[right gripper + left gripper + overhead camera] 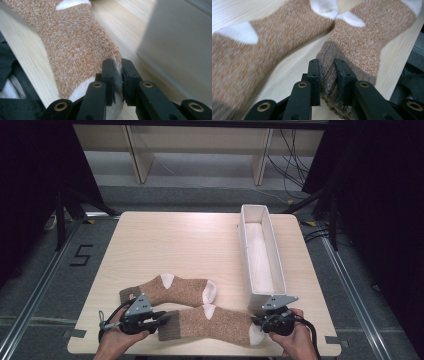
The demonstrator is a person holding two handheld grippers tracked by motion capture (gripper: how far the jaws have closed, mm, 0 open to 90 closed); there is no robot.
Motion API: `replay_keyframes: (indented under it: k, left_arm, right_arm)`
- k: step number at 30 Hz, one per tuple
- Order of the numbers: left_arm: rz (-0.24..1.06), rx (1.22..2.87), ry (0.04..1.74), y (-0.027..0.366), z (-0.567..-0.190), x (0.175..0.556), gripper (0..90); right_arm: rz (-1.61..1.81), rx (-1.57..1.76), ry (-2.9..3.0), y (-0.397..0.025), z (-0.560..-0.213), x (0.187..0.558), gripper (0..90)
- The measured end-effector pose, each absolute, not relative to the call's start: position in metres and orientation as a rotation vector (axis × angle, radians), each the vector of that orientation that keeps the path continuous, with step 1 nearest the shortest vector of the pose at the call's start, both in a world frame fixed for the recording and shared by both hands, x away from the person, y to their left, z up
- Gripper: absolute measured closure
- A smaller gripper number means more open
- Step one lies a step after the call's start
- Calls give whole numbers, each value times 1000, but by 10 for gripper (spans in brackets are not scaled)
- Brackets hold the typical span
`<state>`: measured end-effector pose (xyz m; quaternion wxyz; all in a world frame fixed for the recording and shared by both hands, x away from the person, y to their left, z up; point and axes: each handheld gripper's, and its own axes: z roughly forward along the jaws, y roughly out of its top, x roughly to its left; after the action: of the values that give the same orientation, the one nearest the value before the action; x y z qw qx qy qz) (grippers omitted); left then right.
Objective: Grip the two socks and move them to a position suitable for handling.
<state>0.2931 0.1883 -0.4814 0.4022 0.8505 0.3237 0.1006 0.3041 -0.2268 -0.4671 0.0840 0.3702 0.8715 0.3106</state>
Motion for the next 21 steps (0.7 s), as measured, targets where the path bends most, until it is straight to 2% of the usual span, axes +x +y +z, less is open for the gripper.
replay_keyframes:
  k: [1,4,6,7,9,15,21]
  left_arm:
    - [204,2180,850,190,-495,289,744]
    - [123,2199,865,192,-505,289,686]
    - [129,2188,873,193,-502,289,652]
    - [146,2151,885,195,-496,290,581]
    - [151,2146,885,195,-494,292,528]
    - [137,2148,900,202,-488,304,469]
    - [46,2168,929,194,-501,311,450]
  right_arm:
    - [887,1078,2634,-220,-470,306,823]
    - [859,1053,2657,-217,-479,307,809]
    - [839,1059,2665,-218,-480,307,789]
    - [859,1068,2653,-218,-481,308,744]
    - [871,1085,2640,-219,-479,308,732]
    - [904,1087,2637,-219,-472,314,677]
    - [876,1049,2688,-213,-481,318,641]
